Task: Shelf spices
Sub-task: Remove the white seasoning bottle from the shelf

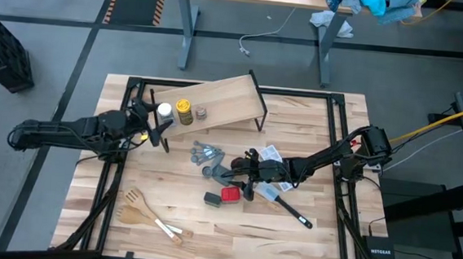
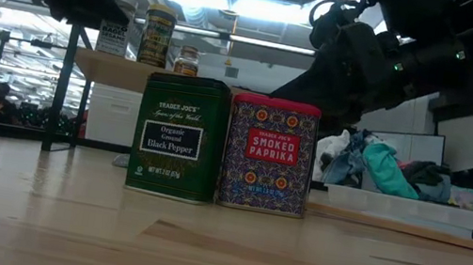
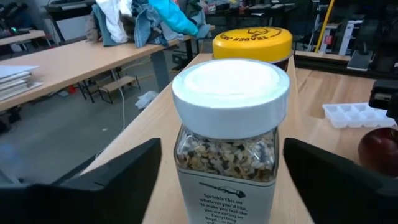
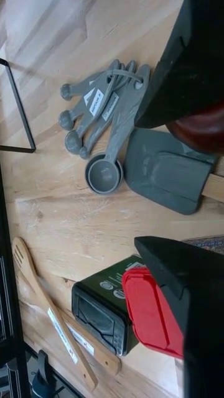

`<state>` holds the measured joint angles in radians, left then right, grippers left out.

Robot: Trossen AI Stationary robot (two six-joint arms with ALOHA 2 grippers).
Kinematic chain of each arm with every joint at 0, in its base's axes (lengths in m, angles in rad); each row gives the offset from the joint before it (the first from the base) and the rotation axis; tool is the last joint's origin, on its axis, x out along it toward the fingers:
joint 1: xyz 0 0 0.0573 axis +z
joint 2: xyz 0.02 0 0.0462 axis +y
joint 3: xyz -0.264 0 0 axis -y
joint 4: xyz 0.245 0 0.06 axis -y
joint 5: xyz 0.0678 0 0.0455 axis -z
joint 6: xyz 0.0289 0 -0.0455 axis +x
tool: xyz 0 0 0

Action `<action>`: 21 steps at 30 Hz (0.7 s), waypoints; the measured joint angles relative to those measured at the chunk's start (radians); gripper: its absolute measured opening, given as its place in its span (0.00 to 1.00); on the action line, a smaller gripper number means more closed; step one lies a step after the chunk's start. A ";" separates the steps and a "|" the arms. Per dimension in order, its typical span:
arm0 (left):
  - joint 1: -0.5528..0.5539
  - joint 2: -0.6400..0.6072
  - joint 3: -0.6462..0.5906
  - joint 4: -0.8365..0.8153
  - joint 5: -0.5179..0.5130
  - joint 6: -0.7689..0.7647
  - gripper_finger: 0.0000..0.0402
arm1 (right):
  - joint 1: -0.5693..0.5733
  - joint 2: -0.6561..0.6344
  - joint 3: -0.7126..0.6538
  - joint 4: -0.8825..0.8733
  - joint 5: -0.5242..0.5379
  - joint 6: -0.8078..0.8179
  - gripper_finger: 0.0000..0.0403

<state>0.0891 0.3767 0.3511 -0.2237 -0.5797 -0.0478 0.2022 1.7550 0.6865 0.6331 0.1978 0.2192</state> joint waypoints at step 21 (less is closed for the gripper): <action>-0.010 -0.004 0.038 -0.001 -0.011 -0.049 0.48 | 0.000 0.000 0.000 0.000 0.000 -0.001 0.76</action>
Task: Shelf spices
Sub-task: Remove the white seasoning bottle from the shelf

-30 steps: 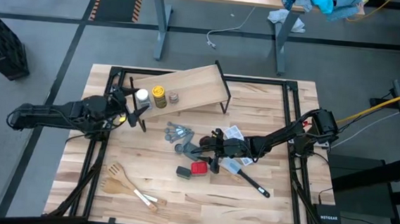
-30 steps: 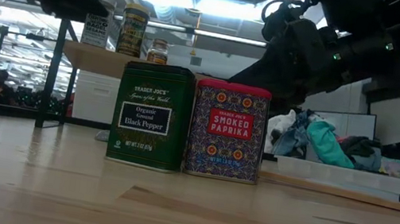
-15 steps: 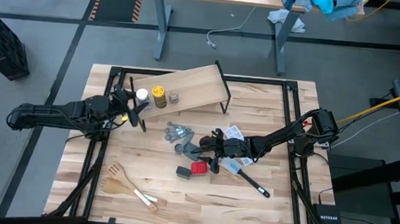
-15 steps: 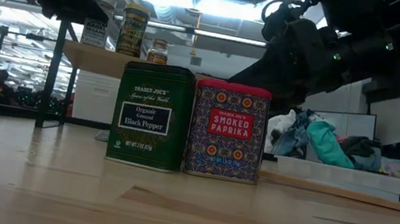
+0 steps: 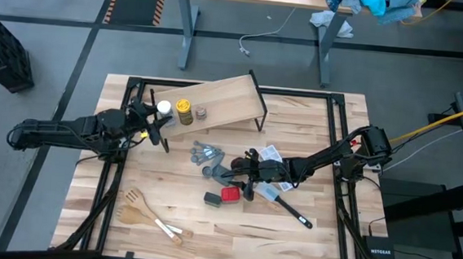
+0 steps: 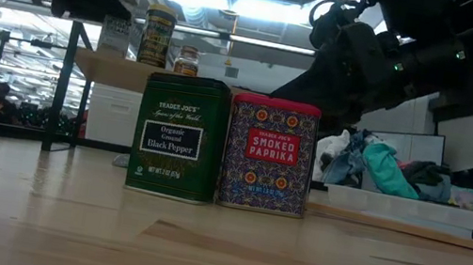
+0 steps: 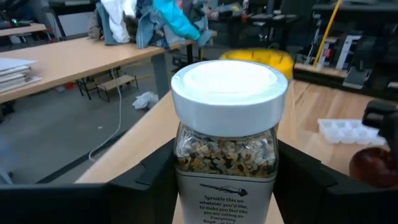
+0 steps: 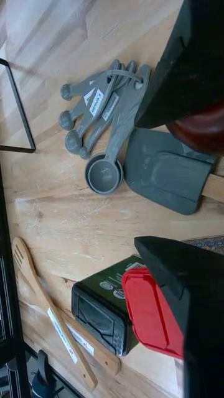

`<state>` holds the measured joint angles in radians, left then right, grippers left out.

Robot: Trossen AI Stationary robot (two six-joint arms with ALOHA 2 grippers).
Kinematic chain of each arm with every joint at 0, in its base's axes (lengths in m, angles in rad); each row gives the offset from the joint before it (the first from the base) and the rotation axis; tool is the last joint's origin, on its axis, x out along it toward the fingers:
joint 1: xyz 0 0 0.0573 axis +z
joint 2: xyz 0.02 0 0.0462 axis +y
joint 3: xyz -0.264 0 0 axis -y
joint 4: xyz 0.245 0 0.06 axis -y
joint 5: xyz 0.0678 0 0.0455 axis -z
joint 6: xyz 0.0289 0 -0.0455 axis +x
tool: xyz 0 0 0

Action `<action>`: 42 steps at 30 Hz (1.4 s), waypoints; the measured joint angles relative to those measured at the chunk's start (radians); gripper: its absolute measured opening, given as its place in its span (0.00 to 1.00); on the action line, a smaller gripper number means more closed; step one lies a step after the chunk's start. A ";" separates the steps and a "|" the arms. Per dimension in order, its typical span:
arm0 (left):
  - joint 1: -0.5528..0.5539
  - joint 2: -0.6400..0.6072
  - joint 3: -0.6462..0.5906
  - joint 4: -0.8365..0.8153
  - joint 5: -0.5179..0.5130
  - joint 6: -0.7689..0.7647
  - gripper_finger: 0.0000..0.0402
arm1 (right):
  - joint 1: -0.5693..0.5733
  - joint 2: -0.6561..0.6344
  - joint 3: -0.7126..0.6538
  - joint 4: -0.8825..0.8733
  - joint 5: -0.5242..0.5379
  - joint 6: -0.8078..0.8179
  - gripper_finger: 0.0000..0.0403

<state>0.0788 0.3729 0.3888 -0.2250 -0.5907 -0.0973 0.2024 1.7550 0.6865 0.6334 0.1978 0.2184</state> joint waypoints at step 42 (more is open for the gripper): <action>-0.779 0.639 0.123 0.188 -0.456 -0.352 0.48 | 0.000 0.000 0.000 0.000 0.000 0.000 0.76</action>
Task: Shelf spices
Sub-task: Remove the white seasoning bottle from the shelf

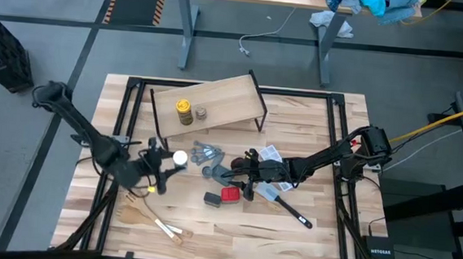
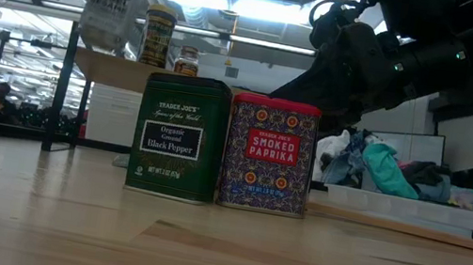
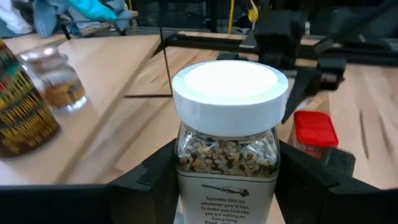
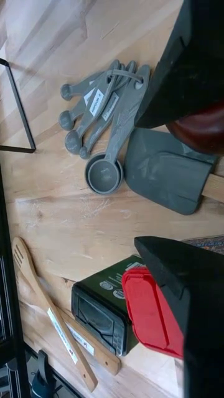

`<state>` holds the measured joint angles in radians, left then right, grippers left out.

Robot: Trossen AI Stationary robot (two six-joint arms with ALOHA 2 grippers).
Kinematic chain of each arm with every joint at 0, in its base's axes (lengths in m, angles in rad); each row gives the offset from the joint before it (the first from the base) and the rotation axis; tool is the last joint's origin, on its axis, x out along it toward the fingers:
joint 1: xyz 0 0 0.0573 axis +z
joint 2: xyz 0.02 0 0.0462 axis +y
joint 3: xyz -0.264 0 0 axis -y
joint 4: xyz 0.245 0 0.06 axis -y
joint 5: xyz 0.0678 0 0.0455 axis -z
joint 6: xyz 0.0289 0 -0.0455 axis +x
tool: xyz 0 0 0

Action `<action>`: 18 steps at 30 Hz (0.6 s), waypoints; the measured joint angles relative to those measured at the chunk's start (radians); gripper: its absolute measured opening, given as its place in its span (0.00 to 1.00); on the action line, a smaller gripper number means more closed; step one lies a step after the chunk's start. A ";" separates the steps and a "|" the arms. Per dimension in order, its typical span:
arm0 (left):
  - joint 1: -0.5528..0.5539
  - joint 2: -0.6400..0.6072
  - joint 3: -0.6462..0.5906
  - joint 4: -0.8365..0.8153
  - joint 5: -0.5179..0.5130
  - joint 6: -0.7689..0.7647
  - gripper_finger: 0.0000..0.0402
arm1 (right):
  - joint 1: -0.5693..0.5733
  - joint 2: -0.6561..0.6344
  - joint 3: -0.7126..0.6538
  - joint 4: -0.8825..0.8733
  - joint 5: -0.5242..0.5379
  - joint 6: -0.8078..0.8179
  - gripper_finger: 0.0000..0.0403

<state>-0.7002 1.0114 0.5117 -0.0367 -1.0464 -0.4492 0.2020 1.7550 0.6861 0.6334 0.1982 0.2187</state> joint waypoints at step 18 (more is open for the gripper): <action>-0.042 0.609 0.000 0.499 -0.124 -0.163 0.48 | 0.000 0.000 0.000 0.000 0.000 0.000 0.76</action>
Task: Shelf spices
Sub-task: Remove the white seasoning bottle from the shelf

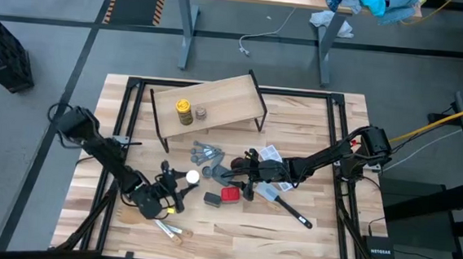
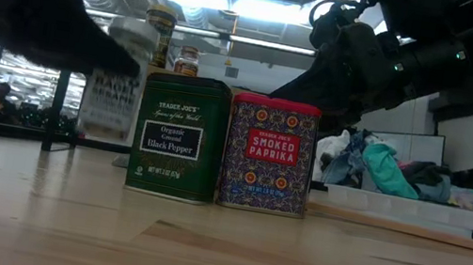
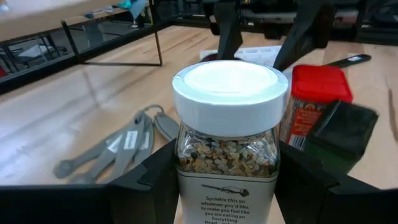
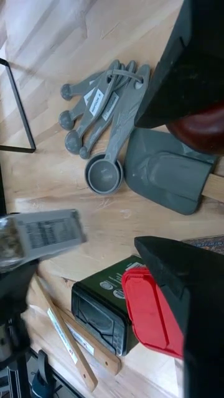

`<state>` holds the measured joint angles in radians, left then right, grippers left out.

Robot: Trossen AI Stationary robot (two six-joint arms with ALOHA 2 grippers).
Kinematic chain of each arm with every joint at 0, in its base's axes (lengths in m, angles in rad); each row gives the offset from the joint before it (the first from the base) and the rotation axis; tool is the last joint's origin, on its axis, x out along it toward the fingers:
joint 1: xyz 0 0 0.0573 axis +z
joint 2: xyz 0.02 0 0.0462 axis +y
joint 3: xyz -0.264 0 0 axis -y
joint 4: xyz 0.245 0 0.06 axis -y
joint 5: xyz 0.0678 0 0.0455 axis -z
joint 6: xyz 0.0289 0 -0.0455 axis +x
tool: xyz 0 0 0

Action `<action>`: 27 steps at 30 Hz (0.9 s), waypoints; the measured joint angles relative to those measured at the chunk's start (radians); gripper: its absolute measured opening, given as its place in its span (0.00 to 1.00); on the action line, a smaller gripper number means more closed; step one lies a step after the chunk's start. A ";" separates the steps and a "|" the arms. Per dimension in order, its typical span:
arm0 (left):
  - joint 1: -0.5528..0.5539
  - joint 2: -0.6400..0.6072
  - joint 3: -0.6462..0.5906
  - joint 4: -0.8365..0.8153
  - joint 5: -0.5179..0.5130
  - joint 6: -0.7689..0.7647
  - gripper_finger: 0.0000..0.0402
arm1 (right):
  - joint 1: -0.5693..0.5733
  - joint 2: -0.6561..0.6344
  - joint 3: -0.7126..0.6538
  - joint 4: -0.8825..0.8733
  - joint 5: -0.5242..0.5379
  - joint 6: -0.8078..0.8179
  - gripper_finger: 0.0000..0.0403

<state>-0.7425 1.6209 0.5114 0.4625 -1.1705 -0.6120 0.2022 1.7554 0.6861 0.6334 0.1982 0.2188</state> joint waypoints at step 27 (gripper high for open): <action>0.049 0.145 0.000 0.131 -0.050 -0.017 0.73 | 0.000 0.000 0.000 0.000 0.000 0.000 0.76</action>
<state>-0.6935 1.7657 0.5114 0.5934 -1.2203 -0.6292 0.2020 1.7554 0.6861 0.6334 0.1982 0.2188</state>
